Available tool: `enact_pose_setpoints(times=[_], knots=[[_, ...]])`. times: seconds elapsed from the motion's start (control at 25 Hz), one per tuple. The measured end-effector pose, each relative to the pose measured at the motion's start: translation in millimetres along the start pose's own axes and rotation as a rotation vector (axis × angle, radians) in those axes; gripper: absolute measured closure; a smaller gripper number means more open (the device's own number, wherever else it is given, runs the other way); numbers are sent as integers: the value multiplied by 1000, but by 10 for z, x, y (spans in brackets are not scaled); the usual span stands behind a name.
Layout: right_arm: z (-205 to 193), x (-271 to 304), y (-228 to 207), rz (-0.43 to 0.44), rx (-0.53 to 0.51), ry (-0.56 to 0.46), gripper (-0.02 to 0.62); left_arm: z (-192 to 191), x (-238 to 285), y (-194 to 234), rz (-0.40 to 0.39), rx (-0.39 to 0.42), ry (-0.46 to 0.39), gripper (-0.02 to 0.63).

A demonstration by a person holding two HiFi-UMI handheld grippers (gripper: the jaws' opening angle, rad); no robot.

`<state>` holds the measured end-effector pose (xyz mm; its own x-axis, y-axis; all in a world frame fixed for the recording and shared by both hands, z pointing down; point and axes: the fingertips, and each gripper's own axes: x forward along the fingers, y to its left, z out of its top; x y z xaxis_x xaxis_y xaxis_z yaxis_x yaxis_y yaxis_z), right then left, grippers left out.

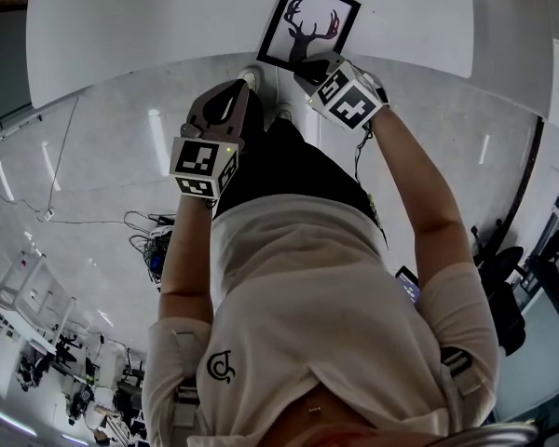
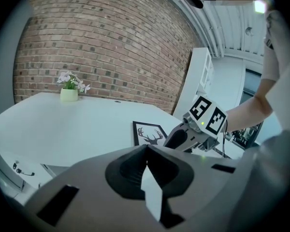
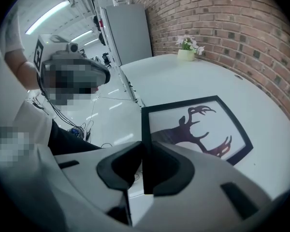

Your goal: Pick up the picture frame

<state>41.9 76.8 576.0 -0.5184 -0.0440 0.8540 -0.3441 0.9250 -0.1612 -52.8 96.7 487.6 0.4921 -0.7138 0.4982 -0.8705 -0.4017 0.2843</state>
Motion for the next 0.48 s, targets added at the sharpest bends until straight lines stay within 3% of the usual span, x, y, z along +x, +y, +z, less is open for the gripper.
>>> enact_pose_setpoints(times=[0.28,0.44,0.48], knots=[[-16,-21,-1,38,-20,13,523,-148,120,12,-8,-35,50,592],[-18,-52,12,61,-50,29,522,-304,280,48,-76,-167,98,584],[-19,-44,10,64,-56,31,522,-332,343,66,-101,-214,107,542]])
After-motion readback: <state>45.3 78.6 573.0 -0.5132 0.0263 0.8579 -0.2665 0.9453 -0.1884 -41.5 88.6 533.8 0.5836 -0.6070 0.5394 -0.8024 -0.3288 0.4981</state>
